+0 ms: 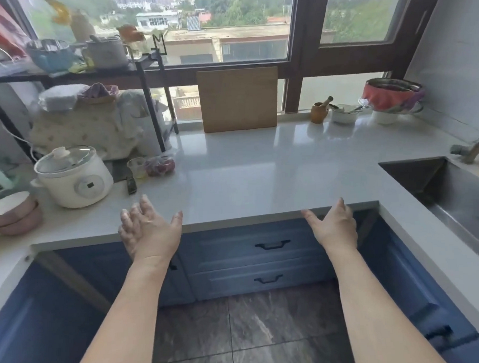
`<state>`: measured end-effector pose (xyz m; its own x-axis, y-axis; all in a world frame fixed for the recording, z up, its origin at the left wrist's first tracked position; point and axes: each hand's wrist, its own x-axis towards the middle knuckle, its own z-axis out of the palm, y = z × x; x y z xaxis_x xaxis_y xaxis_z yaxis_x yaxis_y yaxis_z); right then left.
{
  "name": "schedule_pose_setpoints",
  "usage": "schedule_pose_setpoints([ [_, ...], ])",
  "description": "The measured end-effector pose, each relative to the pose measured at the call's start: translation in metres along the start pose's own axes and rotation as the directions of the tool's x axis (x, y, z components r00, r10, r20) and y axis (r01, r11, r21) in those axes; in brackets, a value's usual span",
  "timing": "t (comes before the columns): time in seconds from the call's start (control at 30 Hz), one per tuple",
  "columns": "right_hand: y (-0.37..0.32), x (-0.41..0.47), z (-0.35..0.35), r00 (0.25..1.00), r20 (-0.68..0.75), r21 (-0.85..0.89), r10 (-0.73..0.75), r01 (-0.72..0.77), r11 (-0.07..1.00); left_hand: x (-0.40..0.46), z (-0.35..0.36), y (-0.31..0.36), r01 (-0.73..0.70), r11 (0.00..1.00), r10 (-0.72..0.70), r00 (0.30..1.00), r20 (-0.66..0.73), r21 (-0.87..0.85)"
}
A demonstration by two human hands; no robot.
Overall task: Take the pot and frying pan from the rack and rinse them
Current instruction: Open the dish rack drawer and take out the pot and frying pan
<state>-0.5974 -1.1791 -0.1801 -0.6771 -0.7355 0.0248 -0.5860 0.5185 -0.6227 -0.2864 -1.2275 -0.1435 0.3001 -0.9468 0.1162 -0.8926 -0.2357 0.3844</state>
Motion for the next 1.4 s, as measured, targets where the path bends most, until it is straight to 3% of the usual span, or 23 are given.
schedule_pose_setpoints([
  [0.43, 0.041, 0.096, 0.129, 0.967, 0.229, -0.125, 0.116, -0.089, 0.988, 0.054, 0.12, 0.012, 0.132, 0.991, -0.133, 0.99, 0.038, 0.025],
  [0.7, 0.072, 0.126, 0.218, 0.929, 0.34, -0.245, 0.147, -0.064, 0.968, 0.073, 0.173, 0.016, 0.153, 0.987, -0.155, 0.987, 0.05, 0.044],
  [0.9, 0.093, 0.131, 0.287, 0.857, 0.506, -0.33, 0.095, 0.091, 0.939, 0.078, 0.191, 0.013, 0.148, 0.988, -0.149, 0.988, 0.031, 0.04],
  [1.13, 0.119, 0.135, 0.333, 0.71, 0.703, -0.407, 0.045, 0.35, 0.844, 0.072, 0.201, 0.007, 0.133, 0.99, -0.134, 0.99, 0.03, 0.042],
  [1.27, 0.129, 0.135, 0.336, 0.67, 0.742, -0.437, 0.026, 0.454, 0.777, 0.063, 0.199, 0.005, 0.137, 0.99, -0.139, 0.989, 0.05, 0.044],
  [1.4, 0.131, 0.13, 0.333, 0.664, 0.746, -0.442, 0.043, 0.447, 0.778, 0.049, 0.194, 0.0, 0.125, 0.991, -0.127, 0.99, 0.058, 0.039],
])
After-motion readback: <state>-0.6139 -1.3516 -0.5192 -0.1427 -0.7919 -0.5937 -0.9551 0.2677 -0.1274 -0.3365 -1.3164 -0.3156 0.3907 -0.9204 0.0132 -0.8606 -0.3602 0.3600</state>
